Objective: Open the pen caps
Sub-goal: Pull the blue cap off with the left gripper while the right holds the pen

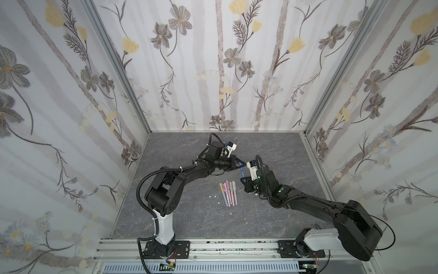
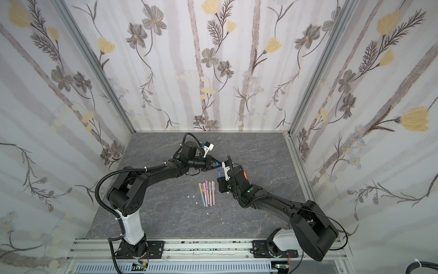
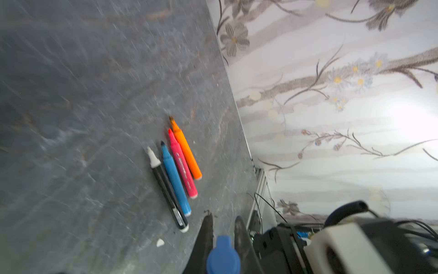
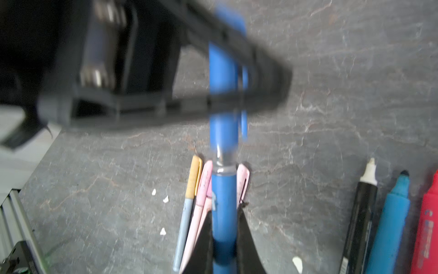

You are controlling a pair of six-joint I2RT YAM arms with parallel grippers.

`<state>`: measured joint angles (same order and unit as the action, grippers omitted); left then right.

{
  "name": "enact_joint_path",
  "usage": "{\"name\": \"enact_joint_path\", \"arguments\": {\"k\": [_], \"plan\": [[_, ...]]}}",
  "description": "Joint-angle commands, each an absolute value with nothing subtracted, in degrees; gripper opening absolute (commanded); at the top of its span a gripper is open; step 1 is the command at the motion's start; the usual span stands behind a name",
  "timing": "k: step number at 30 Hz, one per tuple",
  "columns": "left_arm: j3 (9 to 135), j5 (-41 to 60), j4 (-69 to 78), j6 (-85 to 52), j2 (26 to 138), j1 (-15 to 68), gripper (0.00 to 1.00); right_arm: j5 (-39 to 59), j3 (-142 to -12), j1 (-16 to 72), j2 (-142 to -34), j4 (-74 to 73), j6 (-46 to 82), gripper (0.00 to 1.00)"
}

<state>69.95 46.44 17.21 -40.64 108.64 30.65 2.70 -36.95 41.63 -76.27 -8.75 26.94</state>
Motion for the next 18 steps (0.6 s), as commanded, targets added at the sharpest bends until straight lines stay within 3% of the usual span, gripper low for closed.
{"name": "enact_joint_path", "arguments": {"k": [1,9,18], "plan": [[72.8,40.5,14.0,-37.7,109.9,28.6,0.0,3.1,-36.2,41.9,-75.5,-8.3,27.2,0.0],[80.2,37.5,6.9,-33.3,111.8,25.2,0.0,1.4,-34.5,42.1,-74.7,-7.5,28.5,0.0],[75.4,32.8,0.6,-27.5,108.3,15.8,0.0,-9.7,-40.2,41.8,-83.4,3.0,31.5,0.0]]}}
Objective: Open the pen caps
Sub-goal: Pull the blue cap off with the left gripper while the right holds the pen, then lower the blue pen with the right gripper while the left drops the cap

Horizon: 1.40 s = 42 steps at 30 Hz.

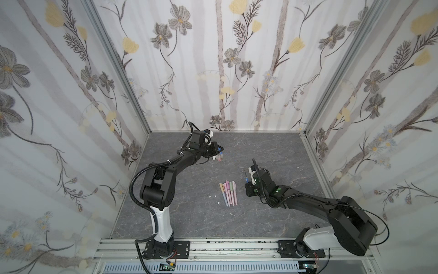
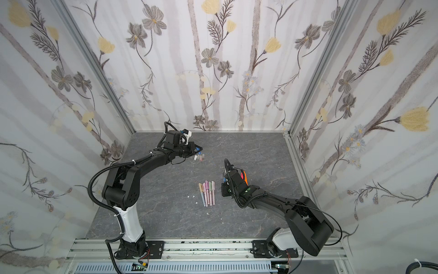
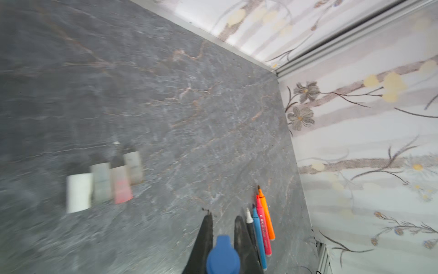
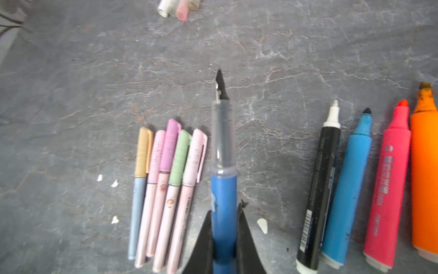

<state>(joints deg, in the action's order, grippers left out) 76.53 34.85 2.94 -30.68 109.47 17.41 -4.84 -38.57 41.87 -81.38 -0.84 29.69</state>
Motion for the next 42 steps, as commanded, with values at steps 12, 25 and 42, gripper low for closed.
{"name": "enact_joint_path", "arguments": {"k": [12,25,42], "plan": [[70.0,28.4,-1.0,-22.6,108.9,7.6,0.0,-16.8,-46.9,41.0,-95.2,7.2,33.8,0.02],[73.3,31.1,2.5,-23.8,116.9,7.7,0.0,-17.7,-46.2,41.0,-94.8,9.3,34.1,0.14],[76.8,31.3,4.7,-24.3,123.1,8.7,0.14,-17.5,-46.0,42.2,-90.9,9.2,33.8,0.24]]}}
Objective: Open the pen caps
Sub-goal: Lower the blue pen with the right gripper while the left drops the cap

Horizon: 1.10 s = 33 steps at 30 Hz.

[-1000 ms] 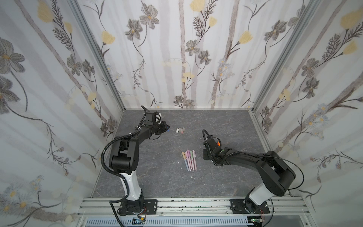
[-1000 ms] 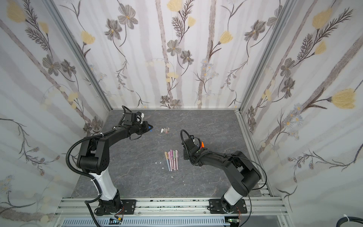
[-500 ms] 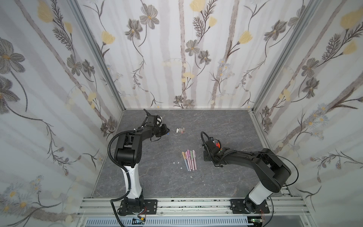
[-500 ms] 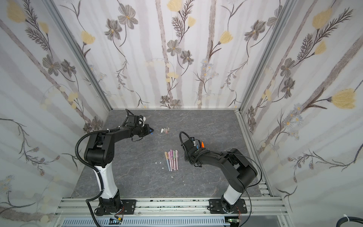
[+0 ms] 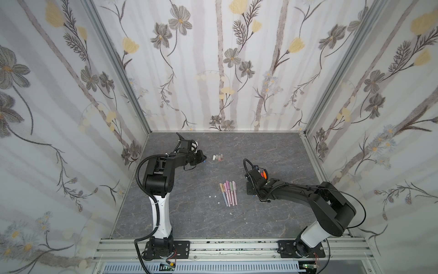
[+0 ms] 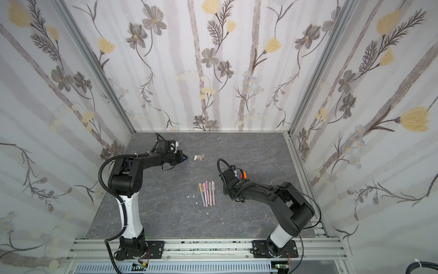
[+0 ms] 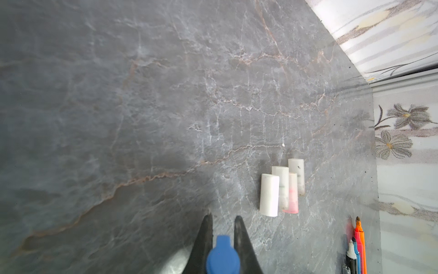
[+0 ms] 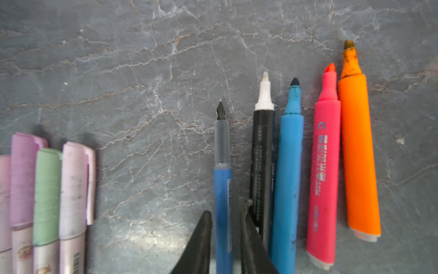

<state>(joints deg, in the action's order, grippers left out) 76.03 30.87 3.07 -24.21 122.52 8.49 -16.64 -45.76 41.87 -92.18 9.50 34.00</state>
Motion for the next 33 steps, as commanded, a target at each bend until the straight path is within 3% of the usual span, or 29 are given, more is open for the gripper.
{"name": "enact_joint_path", "arguments": {"k": [1,16,20,28,33], "plan": [[77.1,31.3,4.7,-24.3,123.5,8.9,0.17,-17.5,-46.2,42.3,-89.6,9.2,33.7,0.24],[79.7,32.6,5.8,-25.4,126.9,10.4,0.24,-17.6,-47.2,43.3,-84.6,10.5,32.4,0.25],[79.4,34.0,7.0,-26.4,127.3,10.7,0.19,-17.0,-47.5,43.3,-84.7,10.2,32.2,0.25],[79.4,35.6,8.7,-28.2,128.0,10.9,0.18,-16.9,-47.8,43.3,-84.7,10.5,31.9,0.25],[78.6,35.3,8.6,-28.1,126.1,10.8,0.28,-15.2,-47.5,43.7,-85.1,9.0,31.8,0.26]]}}
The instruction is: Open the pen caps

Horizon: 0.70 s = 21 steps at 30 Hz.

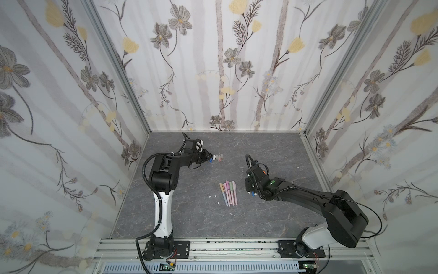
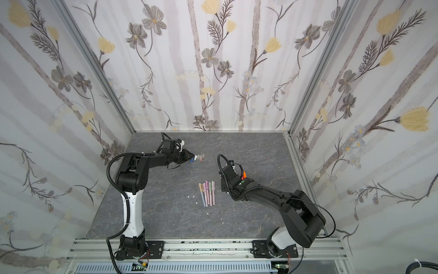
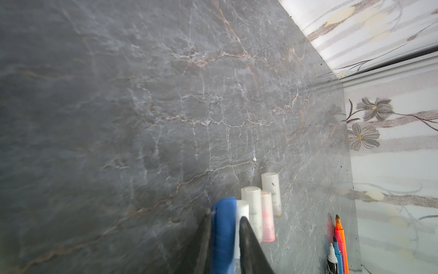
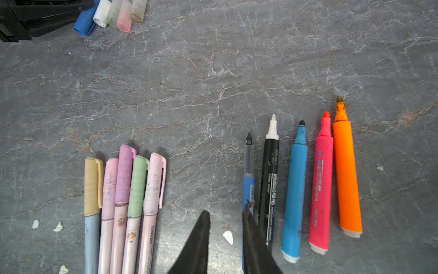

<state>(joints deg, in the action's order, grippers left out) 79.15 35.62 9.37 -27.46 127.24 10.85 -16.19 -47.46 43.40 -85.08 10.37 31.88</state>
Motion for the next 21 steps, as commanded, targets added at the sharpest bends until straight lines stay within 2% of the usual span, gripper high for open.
{"name": "enact_joint_path", "arguments": {"k": [1,13,16,18,19,21], "plan": [[78.3,35.2,8.5,-28.1,125.6,10.7,0.3,-15.0,-47.6,43.7,-85.3,9.0,31.7,0.26],[74.7,31.4,7.0,-27.7,114.3,9.8,0.49,-12.0,-48.6,46.6,-89.3,8.5,33.2,0.27],[71.9,29.9,7.2,-27.7,110.5,9.8,0.67,-11.5,-48.6,49.7,-90.6,8.1,34.3,0.27],[69.7,28.7,8.1,-27.9,107.6,9.8,0.91,-11.3,-48.6,50.8,-91.0,7.7,35.3,0.27],[68.7,28.0,8.6,-28.0,106.4,9.8,0.99,-11.1,-48.6,51.2,-91.0,7.6,35.6,0.27],[65.9,26.1,10.4,-28.8,102.8,9.8,1.0,-11.0,-48.6,52.3,-93.0,7.1,36.6,0.27]]}}
